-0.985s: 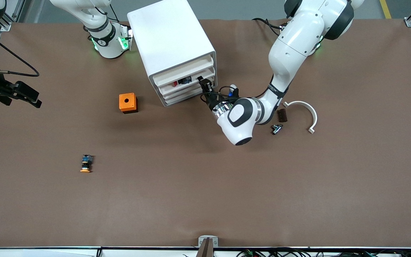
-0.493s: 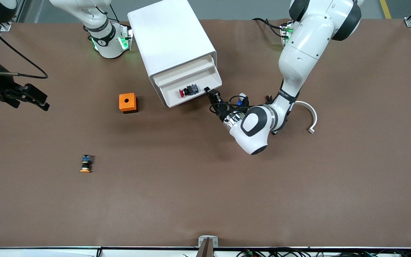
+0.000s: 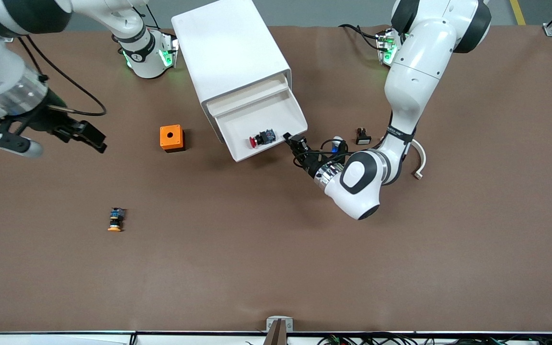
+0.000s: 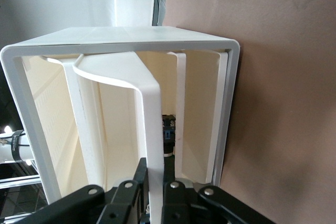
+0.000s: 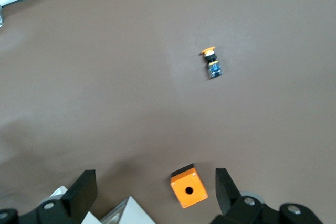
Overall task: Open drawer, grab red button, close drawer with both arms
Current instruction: 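Reach the right gripper into the drawer while the left gripper withdraws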
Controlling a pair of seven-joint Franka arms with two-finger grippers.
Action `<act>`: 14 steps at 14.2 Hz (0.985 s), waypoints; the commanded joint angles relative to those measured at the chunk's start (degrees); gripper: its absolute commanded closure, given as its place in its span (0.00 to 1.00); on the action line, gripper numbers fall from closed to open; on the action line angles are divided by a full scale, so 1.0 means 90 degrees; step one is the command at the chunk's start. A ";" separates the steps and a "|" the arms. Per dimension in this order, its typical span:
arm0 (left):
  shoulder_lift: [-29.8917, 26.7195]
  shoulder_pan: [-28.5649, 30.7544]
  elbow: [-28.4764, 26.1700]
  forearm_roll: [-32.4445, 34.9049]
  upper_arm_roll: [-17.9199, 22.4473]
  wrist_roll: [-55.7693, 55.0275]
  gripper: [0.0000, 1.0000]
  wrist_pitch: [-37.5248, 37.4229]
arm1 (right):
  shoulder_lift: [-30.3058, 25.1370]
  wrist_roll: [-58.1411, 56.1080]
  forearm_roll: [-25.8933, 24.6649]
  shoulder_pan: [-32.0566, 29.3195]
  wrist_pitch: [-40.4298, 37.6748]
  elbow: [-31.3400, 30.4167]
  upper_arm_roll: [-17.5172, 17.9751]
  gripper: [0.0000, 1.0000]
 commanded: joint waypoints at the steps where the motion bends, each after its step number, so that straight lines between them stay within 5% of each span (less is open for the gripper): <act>1: 0.0069 0.0023 -0.0007 0.0071 0.0180 0.0168 0.76 0.0045 | 0.0047 0.0835 0.0037 0.0362 0.0134 -0.0053 -0.0037 0.00; 5: 0.0069 0.0062 -0.0017 0.0217 0.0229 0.0188 0.74 0.0045 | 0.0154 0.2066 0.0037 0.0919 0.0231 -0.0053 -0.0037 0.00; 6: 0.0069 0.0101 -0.0017 0.0227 0.0229 0.0197 0.56 0.0045 | 0.0183 0.2252 0.0027 0.1016 0.0241 -0.0053 -0.0027 0.00; 8: 0.0059 0.0102 -0.0017 0.0228 0.0229 0.0197 0.00 0.0045 | 0.0203 0.2653 0.0027 0.1212 0.0270 -0.0043 -0.0037 0.00; 14: -0.0048 0.0433 0.0295 0.0666 0.0239 0.0168 0.00 -0.0014 | 0.0349 0.3551 0.0027 0.1651 0.0348 -0.0053 -0.0037 0.00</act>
